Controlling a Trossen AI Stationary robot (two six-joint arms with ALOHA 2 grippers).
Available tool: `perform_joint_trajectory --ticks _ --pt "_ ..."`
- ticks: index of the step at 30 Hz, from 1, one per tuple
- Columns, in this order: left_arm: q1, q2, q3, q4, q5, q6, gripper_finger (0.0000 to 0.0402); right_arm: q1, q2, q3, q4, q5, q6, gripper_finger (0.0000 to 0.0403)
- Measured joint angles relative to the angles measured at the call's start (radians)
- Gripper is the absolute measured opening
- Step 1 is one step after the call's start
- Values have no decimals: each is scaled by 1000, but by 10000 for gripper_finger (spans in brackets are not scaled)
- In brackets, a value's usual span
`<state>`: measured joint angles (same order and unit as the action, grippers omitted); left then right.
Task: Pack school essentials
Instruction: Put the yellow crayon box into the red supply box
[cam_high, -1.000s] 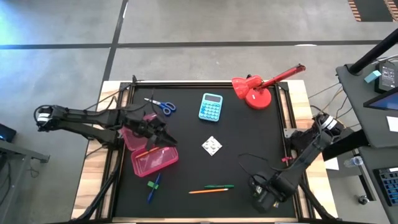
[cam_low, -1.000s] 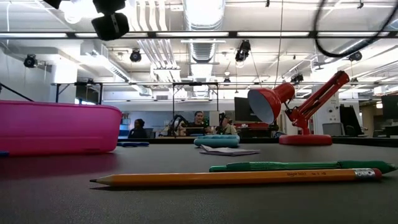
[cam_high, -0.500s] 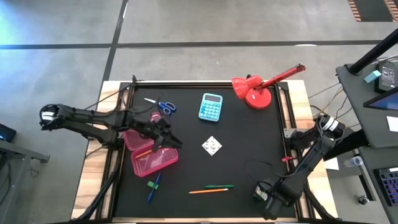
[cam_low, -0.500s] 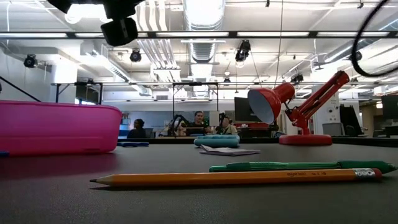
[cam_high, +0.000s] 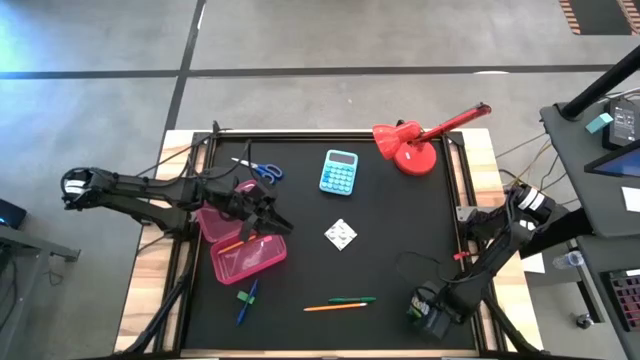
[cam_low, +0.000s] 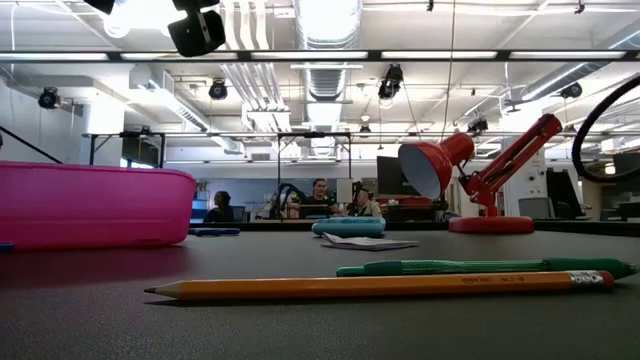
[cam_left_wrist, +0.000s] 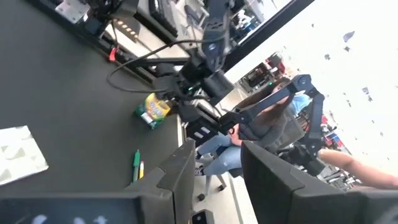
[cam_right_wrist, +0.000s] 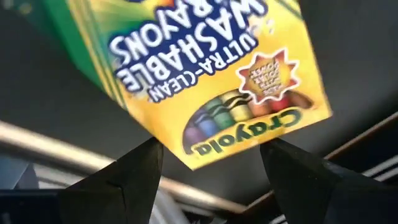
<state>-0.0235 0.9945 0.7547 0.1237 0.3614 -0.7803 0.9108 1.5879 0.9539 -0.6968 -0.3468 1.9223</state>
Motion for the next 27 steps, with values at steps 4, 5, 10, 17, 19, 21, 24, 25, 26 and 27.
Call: perform_joint_trajectory --ticks 4,5,10,17,19,21,24,25,26,27 --pt "0 -1 0 9 -1 0 113 -34 -1 -14 0 74 -41 249" --pt "0 0 0 12 -1 0 113 -44 -1 -14 0 103 -58 248" --pt "0 22 0 29 -2 5 113 -129 -2 -15 0 257 -159 247" --pt "0 108 -3 26 -2 46 113 -298 -2 -17 0 461 -325 247" --pt "-1 144 -3 30 -2 76 113 -345 -2 -12 5 501 -377 247" --pt "-2 184 -3 35 -3 128 113 -387 -2 -4 22 515 -425 247" --pt "-8 247 -3 53 -3 246 113 -425 -2 25 24 516 -480 247" --pt "-11 269 -3 69 -4 289 113 -430 -2 39 24 516 -493 247" --pt "-14 292 -3 87 -4 330 113 -432 -2 52 22 516 -502 247" --pt "-18 317 -3 114 -5 367 113 -432 -4 64 18 516 -504 247"
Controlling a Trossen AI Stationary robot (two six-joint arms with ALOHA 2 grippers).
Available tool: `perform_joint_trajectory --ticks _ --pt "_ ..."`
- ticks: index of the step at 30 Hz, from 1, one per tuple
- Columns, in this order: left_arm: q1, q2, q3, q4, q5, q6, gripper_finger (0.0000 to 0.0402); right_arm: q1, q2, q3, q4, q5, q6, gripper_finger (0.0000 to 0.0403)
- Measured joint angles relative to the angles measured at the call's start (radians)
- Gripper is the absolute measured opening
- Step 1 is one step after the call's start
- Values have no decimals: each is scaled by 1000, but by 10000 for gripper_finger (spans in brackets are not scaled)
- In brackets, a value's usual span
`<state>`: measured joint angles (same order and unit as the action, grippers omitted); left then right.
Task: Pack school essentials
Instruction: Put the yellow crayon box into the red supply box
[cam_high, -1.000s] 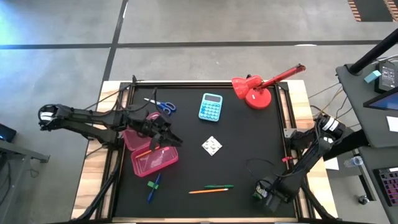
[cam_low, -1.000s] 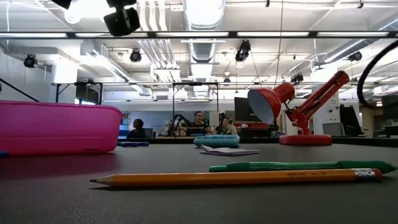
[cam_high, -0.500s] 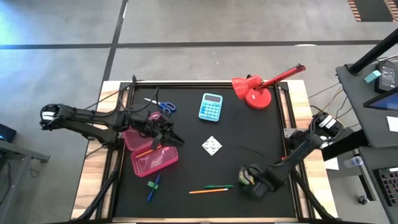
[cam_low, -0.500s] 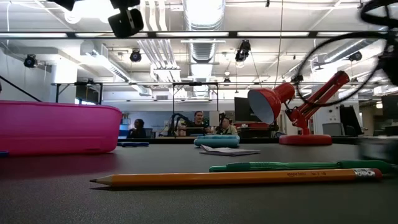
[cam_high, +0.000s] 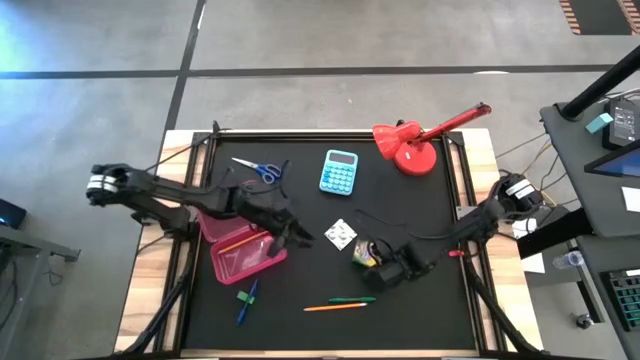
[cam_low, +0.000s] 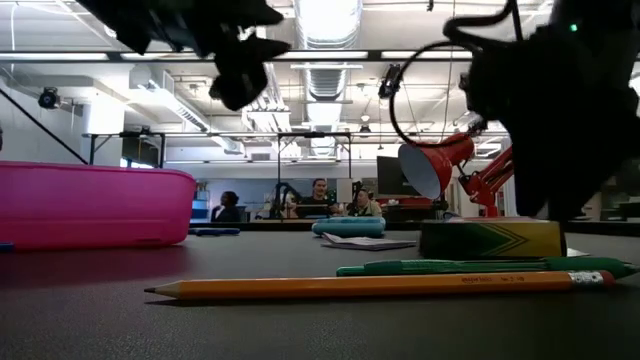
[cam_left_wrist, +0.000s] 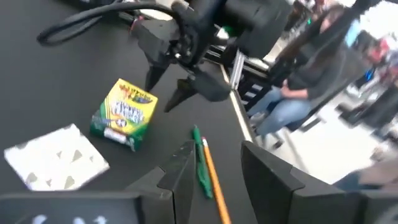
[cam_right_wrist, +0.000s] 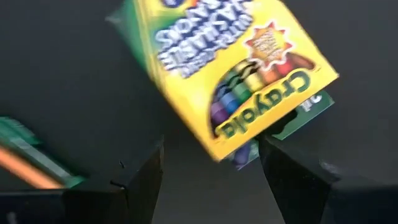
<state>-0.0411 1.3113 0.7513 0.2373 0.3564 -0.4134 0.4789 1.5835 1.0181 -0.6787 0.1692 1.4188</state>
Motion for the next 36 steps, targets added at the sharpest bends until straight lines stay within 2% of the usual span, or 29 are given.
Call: perform_joint_trajectory --ticks 3,9,13,16,24,31,36 --pt "-12 79 0 102 -29 81 113 11 -6 34 -33 1 -1 247" --pt "-23 243 20 298 -56 102 113 58 -18 28 -97 15 113 247" --pt "-35 343 80 321 -60 141 113 72 -21 -17 -95 16 222 246" --pt "-50 408 130 318 -60 199 113 75 -23 -35 -69 16 247 247" --pt "-79 526 215 317 -138 346 113 75 -34 -70 -44 17 190 246" --pt "-79 540 218 320 -145 342 113 49 -82 -75 -50 18 54 246" --pt "-79 538 218 322 -146 350 113 29 -189 -89 -89 24 -6 246"
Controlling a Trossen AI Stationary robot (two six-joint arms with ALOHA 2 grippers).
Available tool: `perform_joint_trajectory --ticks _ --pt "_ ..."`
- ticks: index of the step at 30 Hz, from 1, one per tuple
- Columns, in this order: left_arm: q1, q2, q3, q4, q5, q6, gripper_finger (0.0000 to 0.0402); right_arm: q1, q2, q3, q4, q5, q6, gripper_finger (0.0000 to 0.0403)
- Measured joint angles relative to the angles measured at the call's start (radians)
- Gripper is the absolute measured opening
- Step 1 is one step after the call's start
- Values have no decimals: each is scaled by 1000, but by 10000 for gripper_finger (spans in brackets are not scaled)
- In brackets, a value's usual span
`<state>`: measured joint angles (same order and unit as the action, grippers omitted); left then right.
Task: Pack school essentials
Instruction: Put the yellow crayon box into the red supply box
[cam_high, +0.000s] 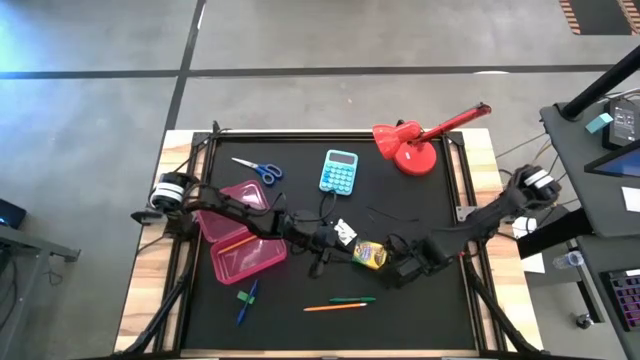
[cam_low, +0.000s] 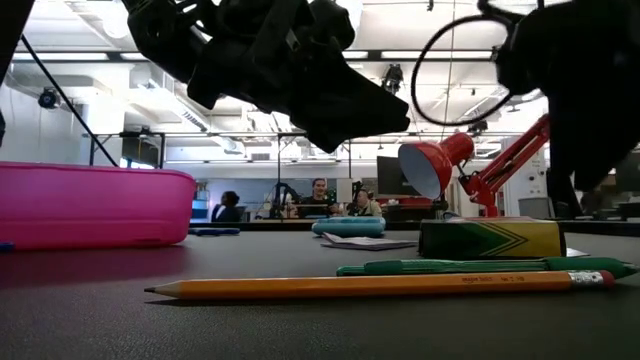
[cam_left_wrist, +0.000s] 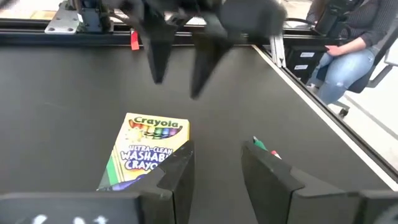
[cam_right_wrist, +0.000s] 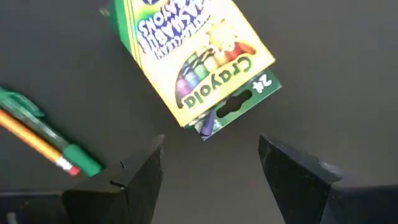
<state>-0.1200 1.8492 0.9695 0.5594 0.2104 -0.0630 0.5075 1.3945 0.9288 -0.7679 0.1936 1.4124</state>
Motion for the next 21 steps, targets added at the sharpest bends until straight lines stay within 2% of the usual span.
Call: perform_joint_trajectory --ticks 4,9,13,21 --pt "0 0 -1 0 -10 14 113 -11 -126 -69 12 43 56 246" --pt "-2 0 3 1 -42 123 113 -11 -237 -236 299 52 155 247" --pt "-2 -1 3 0 -89 169 113 -11 -248 -336 460 96 199 247" --pt "-2 28 8 14 -98 182 113 -11 -247 -407 468 95 314 247"
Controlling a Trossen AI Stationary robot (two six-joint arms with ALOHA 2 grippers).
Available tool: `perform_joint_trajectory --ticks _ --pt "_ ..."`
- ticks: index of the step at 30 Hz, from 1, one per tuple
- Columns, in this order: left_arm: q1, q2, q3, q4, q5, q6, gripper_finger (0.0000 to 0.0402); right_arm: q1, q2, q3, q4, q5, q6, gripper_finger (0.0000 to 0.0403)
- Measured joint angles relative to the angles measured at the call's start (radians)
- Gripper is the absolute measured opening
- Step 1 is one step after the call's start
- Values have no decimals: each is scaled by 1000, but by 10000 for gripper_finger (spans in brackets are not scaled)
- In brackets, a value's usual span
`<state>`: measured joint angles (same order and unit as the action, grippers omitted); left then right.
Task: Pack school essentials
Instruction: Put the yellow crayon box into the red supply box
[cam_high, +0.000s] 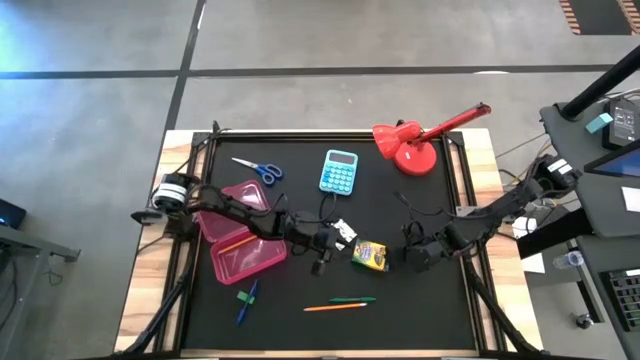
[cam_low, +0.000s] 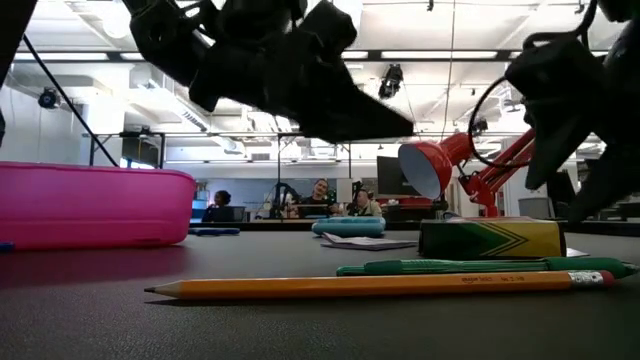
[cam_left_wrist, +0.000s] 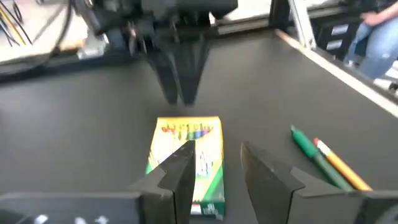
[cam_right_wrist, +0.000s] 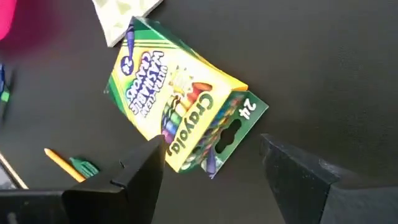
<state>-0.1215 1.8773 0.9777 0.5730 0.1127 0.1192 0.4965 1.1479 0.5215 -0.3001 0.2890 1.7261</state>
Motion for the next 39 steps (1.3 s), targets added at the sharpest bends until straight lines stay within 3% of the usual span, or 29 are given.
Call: perform_joint_trajectory --ticks 13,26,39 --pt "-9 187 168 -6 -2 -7 113 0 34 -20 2 -4 48 246" --pt "-8 188 161 -134 -45 -4 113 1 162 -18 110 4 14 247" --pt "-5 185 161 -211 -73 2 113 1 203 -21 248 69 -51 246"
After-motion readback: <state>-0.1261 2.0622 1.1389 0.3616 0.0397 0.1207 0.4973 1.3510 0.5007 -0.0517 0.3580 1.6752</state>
